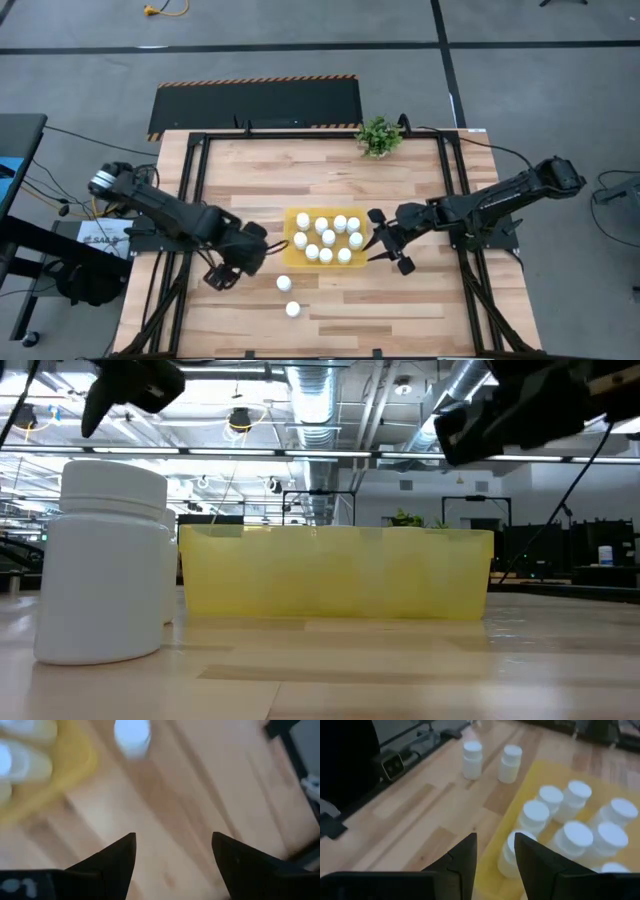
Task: Pick and place pill bottles into a basket
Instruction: Put the white pill bottle into the yellow bin
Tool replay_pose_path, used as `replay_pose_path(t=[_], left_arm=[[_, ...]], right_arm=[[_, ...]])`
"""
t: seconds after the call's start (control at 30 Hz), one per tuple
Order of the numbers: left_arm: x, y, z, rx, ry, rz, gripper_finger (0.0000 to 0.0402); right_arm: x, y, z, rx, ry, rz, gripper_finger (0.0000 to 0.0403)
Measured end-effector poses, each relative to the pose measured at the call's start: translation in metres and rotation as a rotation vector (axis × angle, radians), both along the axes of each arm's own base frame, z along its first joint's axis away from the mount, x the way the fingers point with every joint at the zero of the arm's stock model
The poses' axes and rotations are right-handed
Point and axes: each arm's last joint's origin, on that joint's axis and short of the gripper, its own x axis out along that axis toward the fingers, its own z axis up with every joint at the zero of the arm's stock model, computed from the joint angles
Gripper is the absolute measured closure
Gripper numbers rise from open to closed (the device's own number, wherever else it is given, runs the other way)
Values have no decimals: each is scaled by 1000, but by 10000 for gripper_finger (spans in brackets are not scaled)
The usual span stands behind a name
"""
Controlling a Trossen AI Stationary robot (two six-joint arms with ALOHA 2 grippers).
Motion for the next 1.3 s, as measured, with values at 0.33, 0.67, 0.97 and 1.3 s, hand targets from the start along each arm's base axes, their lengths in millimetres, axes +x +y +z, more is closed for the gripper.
replay_pose_path(t=[0.33,0.67,0.97,1.3], left_arm=[[-14,-13,-22,-65,-324,-123,155],[-1,-4,-16,-56,-406,-53,155],[27,18,23,-14,-475,29,155],[74,0,20,67,-328,-236,155]], right_arm=[[4,4,10,88,20,-47,278],[2,3,8,102,56,-63,278],[1,3,6,50,56,-34,278],[0,2,4,36,77,-47,278]])
